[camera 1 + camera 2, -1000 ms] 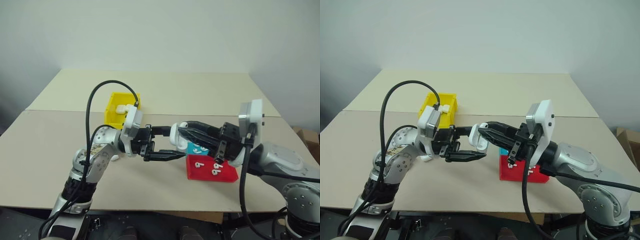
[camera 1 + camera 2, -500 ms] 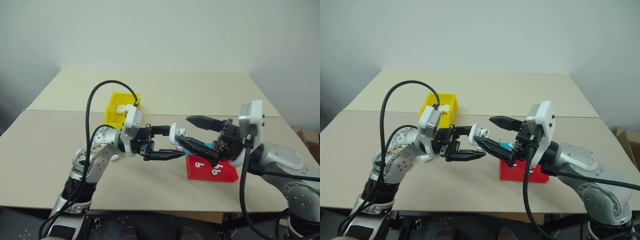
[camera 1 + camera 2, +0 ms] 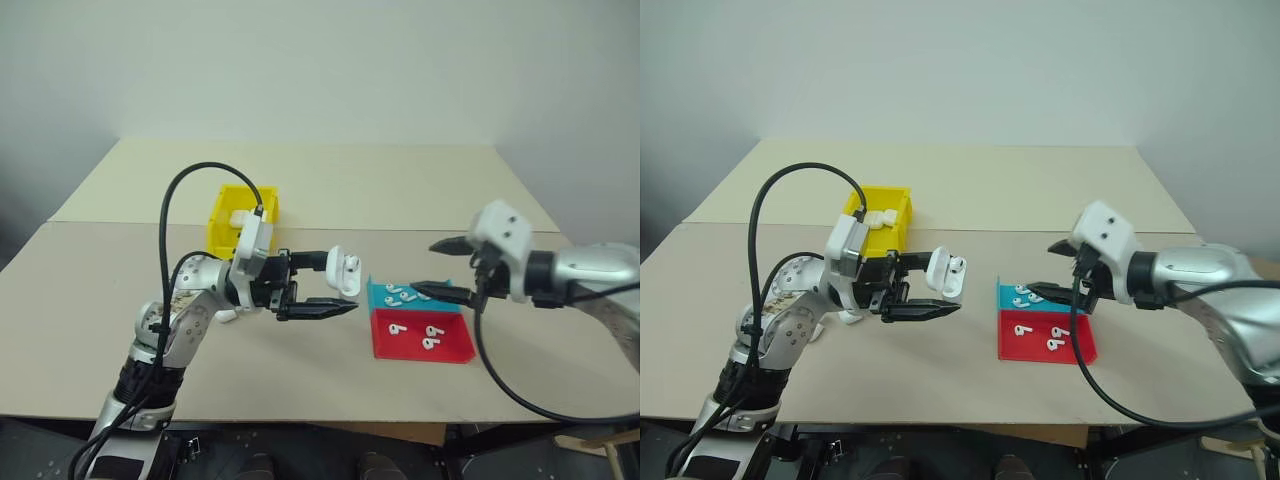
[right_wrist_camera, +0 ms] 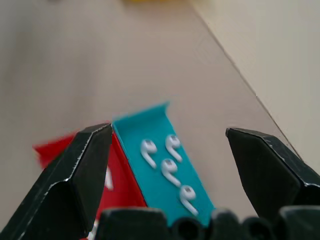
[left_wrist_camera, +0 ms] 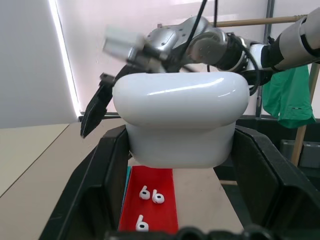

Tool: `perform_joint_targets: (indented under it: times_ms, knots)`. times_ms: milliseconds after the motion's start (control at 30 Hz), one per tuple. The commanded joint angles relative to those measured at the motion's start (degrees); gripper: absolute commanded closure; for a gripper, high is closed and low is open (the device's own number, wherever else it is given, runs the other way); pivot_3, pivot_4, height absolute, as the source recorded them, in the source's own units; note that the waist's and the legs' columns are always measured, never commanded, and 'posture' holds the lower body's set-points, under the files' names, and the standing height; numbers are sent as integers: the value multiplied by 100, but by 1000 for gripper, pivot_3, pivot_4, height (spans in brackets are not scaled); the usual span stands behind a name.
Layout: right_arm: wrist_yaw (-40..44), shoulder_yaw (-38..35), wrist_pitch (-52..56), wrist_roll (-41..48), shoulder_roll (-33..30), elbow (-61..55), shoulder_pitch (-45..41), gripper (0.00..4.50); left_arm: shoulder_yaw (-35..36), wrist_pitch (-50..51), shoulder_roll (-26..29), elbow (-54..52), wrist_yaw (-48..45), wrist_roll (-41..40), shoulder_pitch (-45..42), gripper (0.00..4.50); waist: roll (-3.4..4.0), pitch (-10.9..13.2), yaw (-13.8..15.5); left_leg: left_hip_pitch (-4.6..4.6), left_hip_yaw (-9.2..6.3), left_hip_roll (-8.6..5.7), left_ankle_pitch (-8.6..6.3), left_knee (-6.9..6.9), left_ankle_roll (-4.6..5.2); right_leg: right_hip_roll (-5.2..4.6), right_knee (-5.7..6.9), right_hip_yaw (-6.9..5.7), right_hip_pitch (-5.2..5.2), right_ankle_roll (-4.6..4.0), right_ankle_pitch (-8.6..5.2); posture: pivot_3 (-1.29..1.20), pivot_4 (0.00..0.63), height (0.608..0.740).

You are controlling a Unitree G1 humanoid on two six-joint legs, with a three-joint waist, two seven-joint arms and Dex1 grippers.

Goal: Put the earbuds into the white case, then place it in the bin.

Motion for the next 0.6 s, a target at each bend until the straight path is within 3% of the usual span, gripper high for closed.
perform_joint_targets:
  times_ms: [33,167,333,600]
  knots:
    - [830,824,-1317,-1369,266,1324,-985,646,152,-111,28,-183,47,-34,-1,1697,4,3,-37,-1,0,0,0,-1,0,0,-1,1,-2,0,0,0,150,740]
    - [1639,1355,-2389,-2127,752,2756,-1772,1877,248,-95,112,-226,45,-62,11,1697,6,7,-69,-2,1,0,0,-2,0,0,-3,0,-3,0,2,0,150,740]
    - [2181,1723,-3604,-2931,1273,4329,-2412,1877,349,-89,227,-302,72,-71,81,1697,10,12,-61,-5,1,-2,0,-1,0,-3,-5,0,-2,0,2,0,150,740]
    - [2533,1884,-4548,-3706,1858,6076,-3039,1877,364,-47,254,-523,217,-84,218,1697,18,18,-80,-4,1,-1,0,0,-1,-3,-4,-1,-1,-3,5,0,150,740]
